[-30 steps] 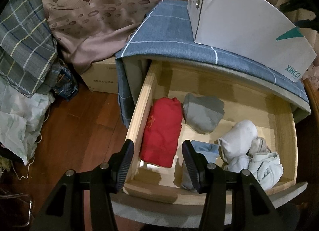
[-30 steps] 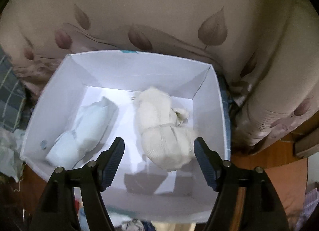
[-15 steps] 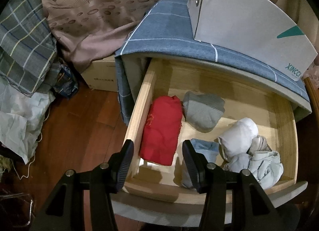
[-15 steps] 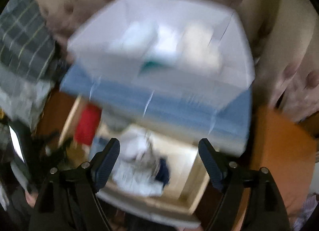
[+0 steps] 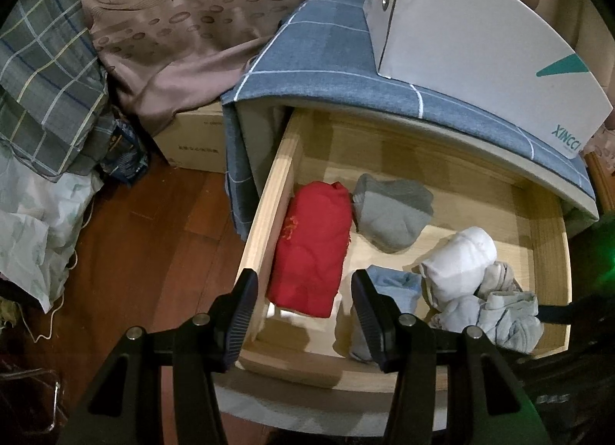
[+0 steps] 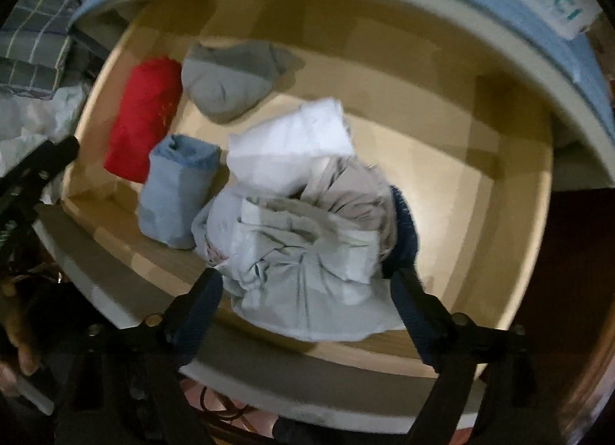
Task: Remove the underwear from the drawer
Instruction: 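Move the empty right tool back into the drawer, then grasp light blue rolled underwear with left tool while right holds pale grey-green underwear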
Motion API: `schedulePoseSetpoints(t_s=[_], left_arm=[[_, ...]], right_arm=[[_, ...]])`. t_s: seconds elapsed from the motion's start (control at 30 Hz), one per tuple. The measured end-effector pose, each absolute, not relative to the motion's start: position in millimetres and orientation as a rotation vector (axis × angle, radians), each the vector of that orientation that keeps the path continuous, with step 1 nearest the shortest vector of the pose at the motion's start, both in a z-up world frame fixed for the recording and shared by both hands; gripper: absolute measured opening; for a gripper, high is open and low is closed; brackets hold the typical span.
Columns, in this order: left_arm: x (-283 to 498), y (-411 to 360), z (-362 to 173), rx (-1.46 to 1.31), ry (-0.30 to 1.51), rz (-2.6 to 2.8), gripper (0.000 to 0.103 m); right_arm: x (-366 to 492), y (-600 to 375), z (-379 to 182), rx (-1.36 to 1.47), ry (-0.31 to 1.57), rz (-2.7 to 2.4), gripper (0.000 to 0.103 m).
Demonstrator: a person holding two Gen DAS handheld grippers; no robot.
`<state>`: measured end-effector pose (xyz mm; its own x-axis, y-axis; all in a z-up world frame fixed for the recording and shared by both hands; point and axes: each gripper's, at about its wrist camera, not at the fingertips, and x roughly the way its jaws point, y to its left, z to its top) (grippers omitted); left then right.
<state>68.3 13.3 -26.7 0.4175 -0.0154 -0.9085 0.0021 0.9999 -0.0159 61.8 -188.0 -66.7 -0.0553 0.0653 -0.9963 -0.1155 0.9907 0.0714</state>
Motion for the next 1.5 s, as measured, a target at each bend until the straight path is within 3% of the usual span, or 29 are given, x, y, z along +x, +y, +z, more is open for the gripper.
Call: schedulePoseSetpoints(t_s=[0.17, 0.3, 0.5, 0.93, 1.5], left_arm=[[68.3, 12.3, -27.3, -0.013, 1.140, -0.011, 0.052], [68.5, 12.1, -27.4, -0.013, 1.141, -0.012, 0.052], [68.6, 10.0, -28.6, 0.001, 1.141, -0.011, 0.052], [67.3, -0.9, -30.7, 0.060, 1.163, -0.034, 0.052], [80.7, -9.1, -51.7, 0.003, 1.326, -0.154, 0.052]], right_arm=[[59.4, -186.8, -89.5, -0.044, 1.634, 0.125, 0.087], [57.0, -199.1, -91.4, 0.003, 1.619, 0.118, 0.072], [47.1, -227.1, -85.5, 0.051, 1.574, 0.081, 0.066], [20.8, -303.1, -79.6, 0.191, 1.485, -0.033, 0.061], [25.5, -303.8, -83.7, 0.197, 1.446, -0.031, 0.060]])
